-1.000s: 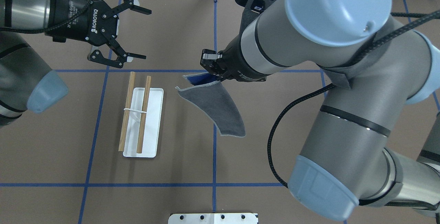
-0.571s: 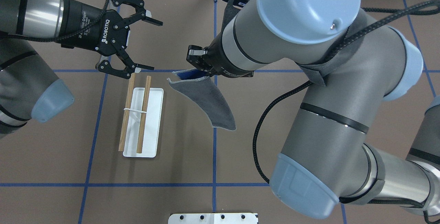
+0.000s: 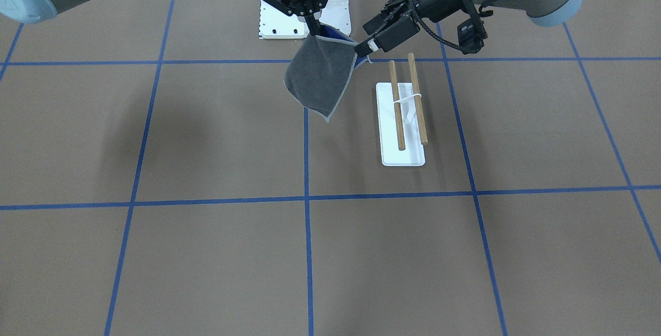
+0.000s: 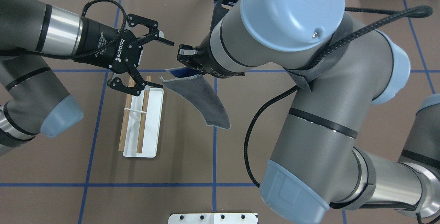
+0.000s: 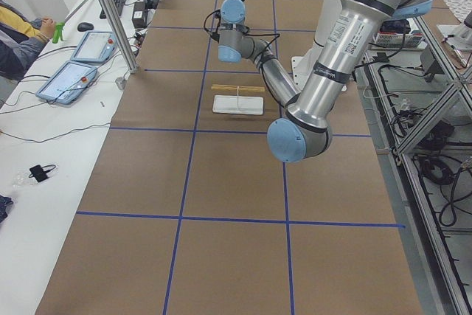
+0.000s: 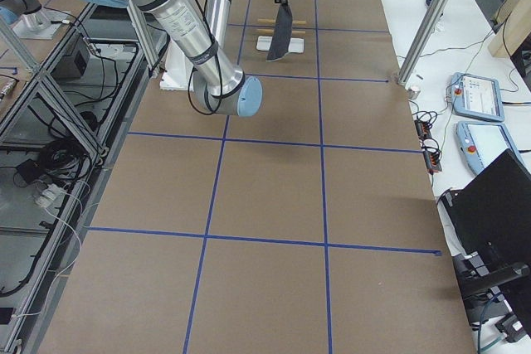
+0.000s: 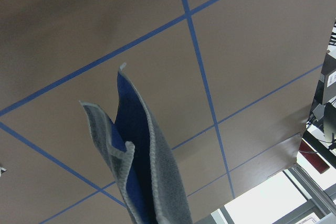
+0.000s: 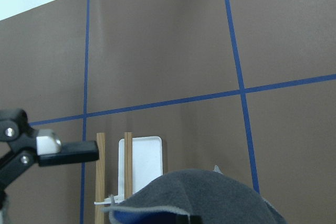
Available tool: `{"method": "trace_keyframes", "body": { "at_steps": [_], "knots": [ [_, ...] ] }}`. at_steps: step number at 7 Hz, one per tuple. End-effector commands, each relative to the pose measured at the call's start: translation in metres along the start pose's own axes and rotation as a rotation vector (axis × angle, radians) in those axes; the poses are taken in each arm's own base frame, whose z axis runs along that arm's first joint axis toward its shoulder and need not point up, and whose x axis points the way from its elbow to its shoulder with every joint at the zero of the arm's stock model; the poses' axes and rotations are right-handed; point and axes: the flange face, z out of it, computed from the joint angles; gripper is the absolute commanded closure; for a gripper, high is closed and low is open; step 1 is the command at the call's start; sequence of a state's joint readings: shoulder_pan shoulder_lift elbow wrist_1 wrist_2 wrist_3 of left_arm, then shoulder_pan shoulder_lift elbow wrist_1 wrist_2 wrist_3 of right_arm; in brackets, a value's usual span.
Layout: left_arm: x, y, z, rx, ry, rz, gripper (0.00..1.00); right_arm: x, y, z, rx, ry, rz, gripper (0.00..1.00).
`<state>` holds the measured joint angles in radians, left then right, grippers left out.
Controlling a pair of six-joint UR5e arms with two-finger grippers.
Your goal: Hang towel on rack
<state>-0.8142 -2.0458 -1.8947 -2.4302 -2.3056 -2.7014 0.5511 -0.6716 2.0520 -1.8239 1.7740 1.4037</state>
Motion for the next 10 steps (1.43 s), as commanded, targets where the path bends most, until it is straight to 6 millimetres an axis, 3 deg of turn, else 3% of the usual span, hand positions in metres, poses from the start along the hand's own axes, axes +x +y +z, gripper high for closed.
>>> {"method": "trace_keyframes", "body": {
  "at_steps": [1,2,5,6,7,8,9,10],
  "knots": [
    [-0.0065,0.0015,0.0105,0.000,-0.021,-0.012,0.02,-0.0052,0.0003,-0.0022,0.003,-0.007,-0.003,1.00],
    [-0.0079,0.0021,0.0124,-0.002,-0.024,-0.011,0.10,-0.0060,0.0002,-0.0022,0.003,-0.009,-0.003,1.00],
    [-0.0130,0.0032,0.0193,-0.007,-0.040,-0.012,0.52,-0.0061,0.0006,-0.0012,0.003,-0.007,-0.005,1.00],
    [-0.0130,0.0032,0.0193,-0.008,-0.040,-0.009,0.84,-0.0062,0.0005,-0.0006,0.003,-0.007,-0.005,1.00],
    [-0.0130,0.0023,0.0187,-0.006,-0.041,-0.007,1.00,-0.0056,0.0006,-0.0007,0.003,-0.007,-0.005,1.00],
    [-0.0126,0.0031,0.0180,-0.011,-0.042,0.030,1.00,-0.0050,0.0006,-0.0002,0.003,-0.006,-0.006,1.00],
    [-0.0118,0.0008,0.0162,-0.007,-0.040,0.105,1.00,-0.0037,0.0006,0.0010,0.003,-0.003,-0.005,0.01],
    [-0.0112,-0.0001,0.0160,-0.006,-0.039,0.140,1.00,-0.0025,0.0010,0.0007,0.001,-0.003,-0.010,0.00]
  ]
}}
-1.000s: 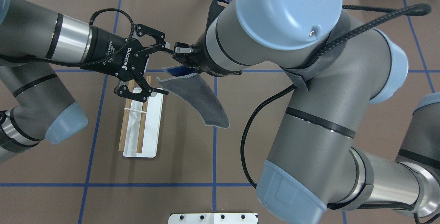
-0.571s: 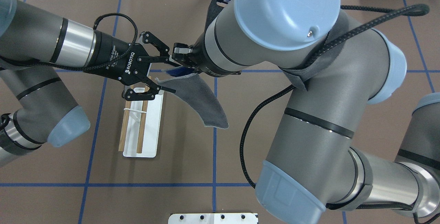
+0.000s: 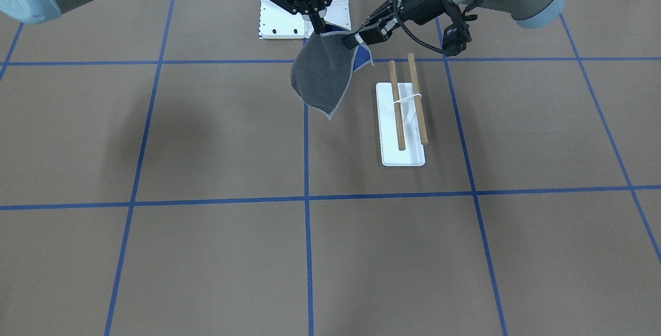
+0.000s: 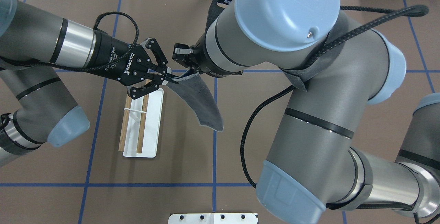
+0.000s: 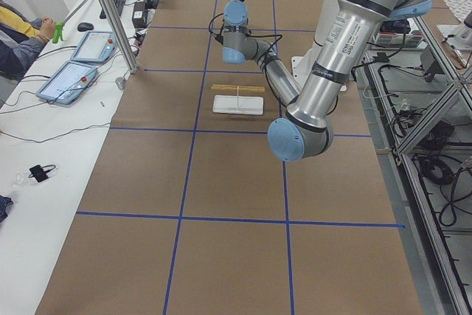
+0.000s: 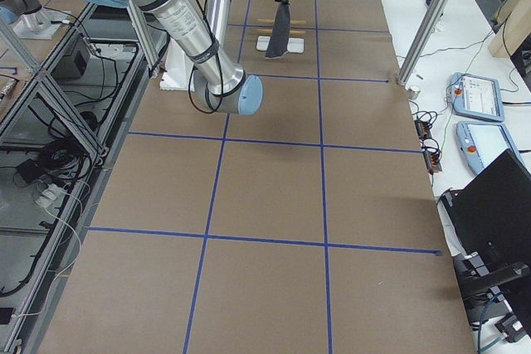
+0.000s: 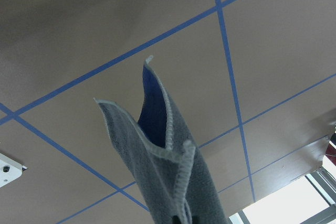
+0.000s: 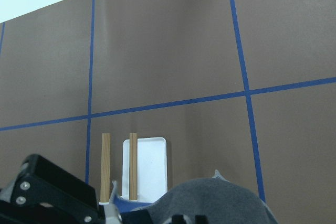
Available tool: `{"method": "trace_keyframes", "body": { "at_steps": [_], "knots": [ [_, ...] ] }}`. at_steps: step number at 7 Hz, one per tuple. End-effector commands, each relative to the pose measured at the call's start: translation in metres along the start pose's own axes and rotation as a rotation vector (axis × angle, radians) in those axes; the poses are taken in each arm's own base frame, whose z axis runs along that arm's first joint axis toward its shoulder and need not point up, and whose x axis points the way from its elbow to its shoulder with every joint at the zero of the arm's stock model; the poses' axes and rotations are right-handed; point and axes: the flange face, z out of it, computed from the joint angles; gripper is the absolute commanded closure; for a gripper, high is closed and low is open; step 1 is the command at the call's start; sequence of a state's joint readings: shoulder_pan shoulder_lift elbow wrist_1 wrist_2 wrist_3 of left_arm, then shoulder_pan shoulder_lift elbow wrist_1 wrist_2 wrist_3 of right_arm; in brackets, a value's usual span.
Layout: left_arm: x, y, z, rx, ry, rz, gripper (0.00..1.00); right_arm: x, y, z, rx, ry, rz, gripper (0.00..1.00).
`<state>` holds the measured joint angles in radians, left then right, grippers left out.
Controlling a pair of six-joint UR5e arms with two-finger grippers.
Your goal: Hang towel on rack
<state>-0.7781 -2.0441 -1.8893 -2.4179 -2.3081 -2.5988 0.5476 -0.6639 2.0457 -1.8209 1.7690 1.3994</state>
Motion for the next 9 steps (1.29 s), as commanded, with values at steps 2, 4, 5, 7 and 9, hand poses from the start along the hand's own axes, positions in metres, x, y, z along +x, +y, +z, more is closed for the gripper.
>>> {"method": "trace_keyframes", "body": {
  "at_steps": [2,4,5,7,9],
  "knots": [
    [0.001,-0.006,0.001,0.012,0.000,0.124,1.00,0.006,0.003,-0.009,-0.005,-0.016,-0.012,0.00],
    [-0.022,-0.029,-0.002,0.028,-0.034,0.405,1.00,0.076,0.019,-0.036,-0.009,-0.021,-0.043,0.00],
    [-0.032,-0.039,-0.003,0.027,-0.052,0.535,1.00,0.119,0.016,-0.044,-0.022,0.012,-0.074,0.00],
    [-0.067,-0.070,-0.012,-0.052,-0.084,0.837,1.00,0.164,0.006,-0.039,-0.036,0.083,-0.143,0.00],
    [-0.094,-0.098,-0.018,-0.107,-0.114,0.991,1.00,0.199,-0.010,-0.036,-0.030,0.149,-0.185,0.00]
  ]
}}
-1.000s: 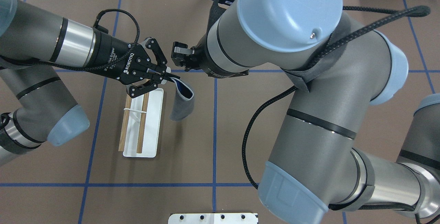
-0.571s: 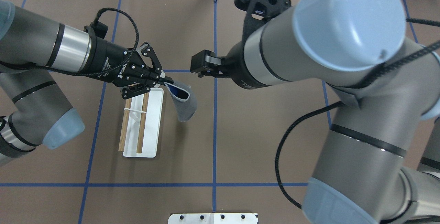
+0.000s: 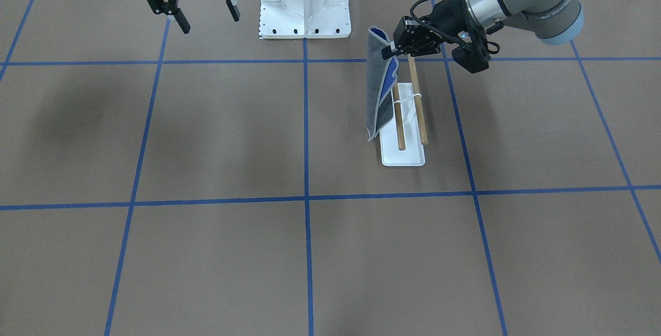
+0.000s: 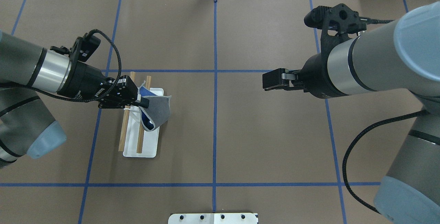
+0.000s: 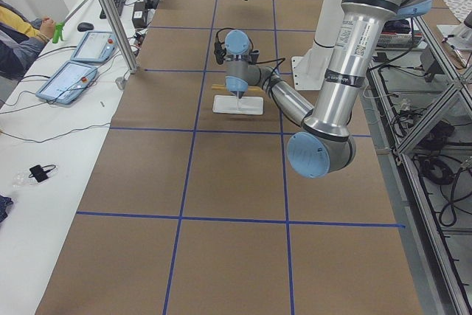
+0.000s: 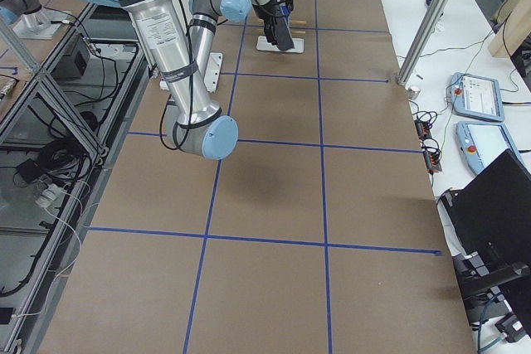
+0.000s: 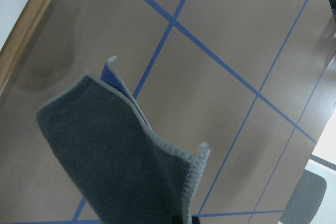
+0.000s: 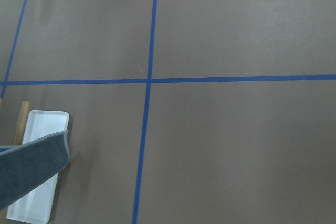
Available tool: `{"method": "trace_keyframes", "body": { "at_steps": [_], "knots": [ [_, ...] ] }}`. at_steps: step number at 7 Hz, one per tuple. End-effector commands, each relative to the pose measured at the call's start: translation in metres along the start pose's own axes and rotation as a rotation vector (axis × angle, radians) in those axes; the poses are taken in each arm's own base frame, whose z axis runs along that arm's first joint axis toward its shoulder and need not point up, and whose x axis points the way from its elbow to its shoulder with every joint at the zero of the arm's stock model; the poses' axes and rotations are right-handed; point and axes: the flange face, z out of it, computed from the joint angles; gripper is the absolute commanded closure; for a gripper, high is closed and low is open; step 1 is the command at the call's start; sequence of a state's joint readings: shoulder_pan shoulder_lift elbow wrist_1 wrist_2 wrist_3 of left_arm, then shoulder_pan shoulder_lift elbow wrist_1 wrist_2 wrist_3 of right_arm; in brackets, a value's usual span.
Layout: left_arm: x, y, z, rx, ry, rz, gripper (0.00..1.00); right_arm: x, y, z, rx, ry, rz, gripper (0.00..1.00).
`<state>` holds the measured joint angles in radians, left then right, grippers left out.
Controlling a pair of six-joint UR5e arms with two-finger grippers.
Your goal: Hang towel on rack
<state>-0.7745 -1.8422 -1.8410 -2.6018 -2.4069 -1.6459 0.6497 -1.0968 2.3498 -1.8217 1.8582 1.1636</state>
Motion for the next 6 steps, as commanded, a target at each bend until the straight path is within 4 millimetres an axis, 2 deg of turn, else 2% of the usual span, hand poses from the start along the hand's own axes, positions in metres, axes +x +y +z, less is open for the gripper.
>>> {"method": "trace_keyframes", "body": {
  "at_steps": [1,2,4,5,6],
  "knots": [
    [-0.027,-0.009,-0.016,-0.005,0.005,0.110,1.00,0.045,-0.015,0.003,-0.007,0.068,-0.057,0.00],
    [-0.034,-0.019,-0.028,0.023,-0.004,0.127,1.00,0.067,-0.020,0.005,-0.024,0.095,-0.069,0.00],
    [-0.056,-0.044,-0.057,0.107,-0.035,0.120,1.00,0.095,-0.031,0.002,-0.024,0.130,-0.078,0.00],
    [-0.080,-0.046,-0.069,0.126,-0.064,0.112,1.00,0.116,-0.036,0.001,-0.031,0.159,-0.099,0.00],
    [-0.106,-0.041,-0.074,0.130,-0.086,0.139,1.00,0.124,-0.041,-0.001,-0.029,0.168,-0.090,0.00]
  ]
}}
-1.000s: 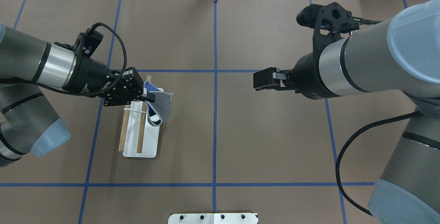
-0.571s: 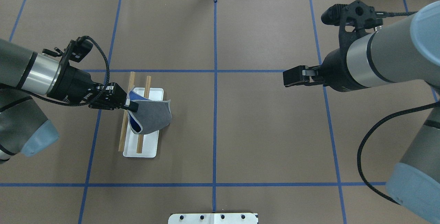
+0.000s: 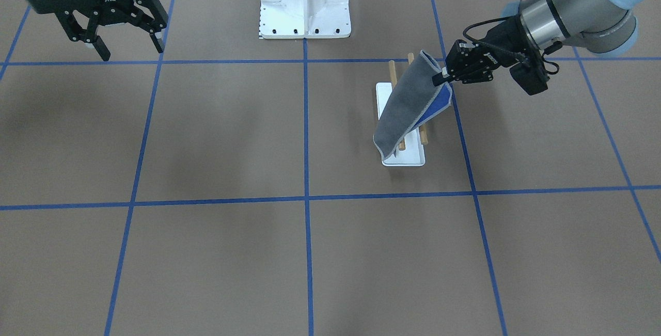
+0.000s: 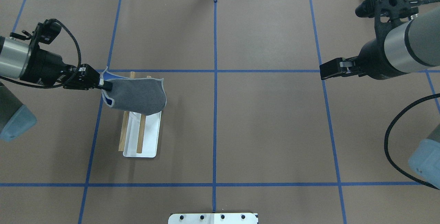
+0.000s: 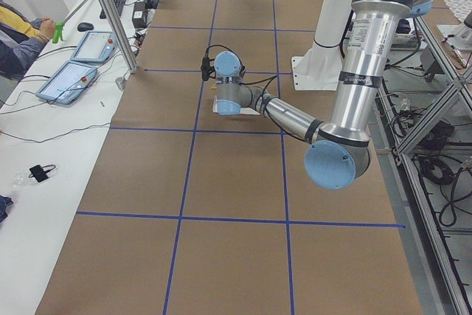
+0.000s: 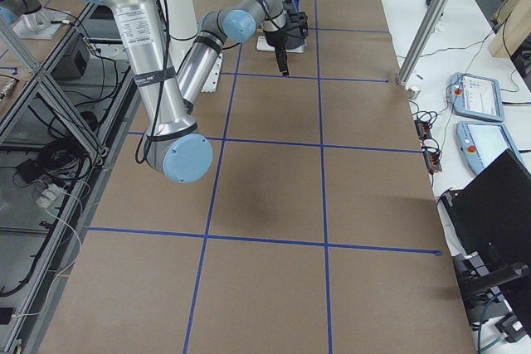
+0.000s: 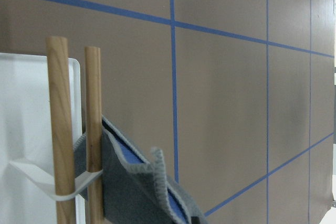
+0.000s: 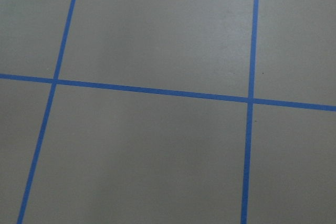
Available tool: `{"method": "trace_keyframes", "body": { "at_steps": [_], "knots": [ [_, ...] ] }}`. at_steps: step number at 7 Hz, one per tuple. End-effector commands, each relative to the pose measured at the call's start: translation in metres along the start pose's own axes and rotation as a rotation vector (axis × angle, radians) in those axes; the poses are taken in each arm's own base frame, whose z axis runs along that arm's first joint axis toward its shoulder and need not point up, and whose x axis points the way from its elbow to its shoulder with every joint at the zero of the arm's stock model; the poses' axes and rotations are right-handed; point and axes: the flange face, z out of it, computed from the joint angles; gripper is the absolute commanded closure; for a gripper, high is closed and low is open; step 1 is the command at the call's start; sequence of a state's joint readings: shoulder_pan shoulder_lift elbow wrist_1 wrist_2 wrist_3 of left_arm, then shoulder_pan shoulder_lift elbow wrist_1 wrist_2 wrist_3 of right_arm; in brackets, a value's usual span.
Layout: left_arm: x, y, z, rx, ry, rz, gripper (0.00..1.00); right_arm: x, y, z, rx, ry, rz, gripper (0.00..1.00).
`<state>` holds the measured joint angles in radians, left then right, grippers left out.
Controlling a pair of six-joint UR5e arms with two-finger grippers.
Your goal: Hang towel on rack
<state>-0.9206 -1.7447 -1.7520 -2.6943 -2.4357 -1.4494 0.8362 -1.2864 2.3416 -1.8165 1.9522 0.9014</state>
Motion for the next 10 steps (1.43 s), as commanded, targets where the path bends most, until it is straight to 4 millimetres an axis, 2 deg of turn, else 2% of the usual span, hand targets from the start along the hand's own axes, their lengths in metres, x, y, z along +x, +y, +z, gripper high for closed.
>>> {"method": "trace_keyframes", "body": {
  "at_steps": [1,3,6,7,8,9,10],
  "knots": [
    [-0.048,0.007,-0.012,0.051,-0.042,0.032,1.00,0.017,-0.006,-0.001,-0.001,0.018,0.005,0.00],
    [-0.061,0.006,-0.012,0.056,-0.036,0.045,1.00,0.043,-0.008,0.004,-0.045,0.027,0.002,0.00],
    [-0.067,0.005,-0.009,0.053,-0.045,0.021,1.00,0.120,-0.004,0.014,-0.112,0.093,0.013,0.00],
    [-0.068,0.005,-0.008,0.051,-0.047,0.019,0.82,0.143,-0.003,0.015,-0.122,0.119,0.008,0.00],
    [-0.067,0.004,-0.007,0.052,-0.051,0.014,0.40,0.159,-0.008,0.020,-0.141,0.123,0.015,0.00],
    [-0.065,0.004,-0.006,0.053,-0.048,0.001,0.03,0.174,-0.014,0.017,-0.149,0.109,0.012,0.00],
    [-0.063,0.003,-0.005,0.053,-0.046,-0.003,0.02,0.186,-0.017,0.009,-0.152,0.083,0.026,0.00]
  ]
}}
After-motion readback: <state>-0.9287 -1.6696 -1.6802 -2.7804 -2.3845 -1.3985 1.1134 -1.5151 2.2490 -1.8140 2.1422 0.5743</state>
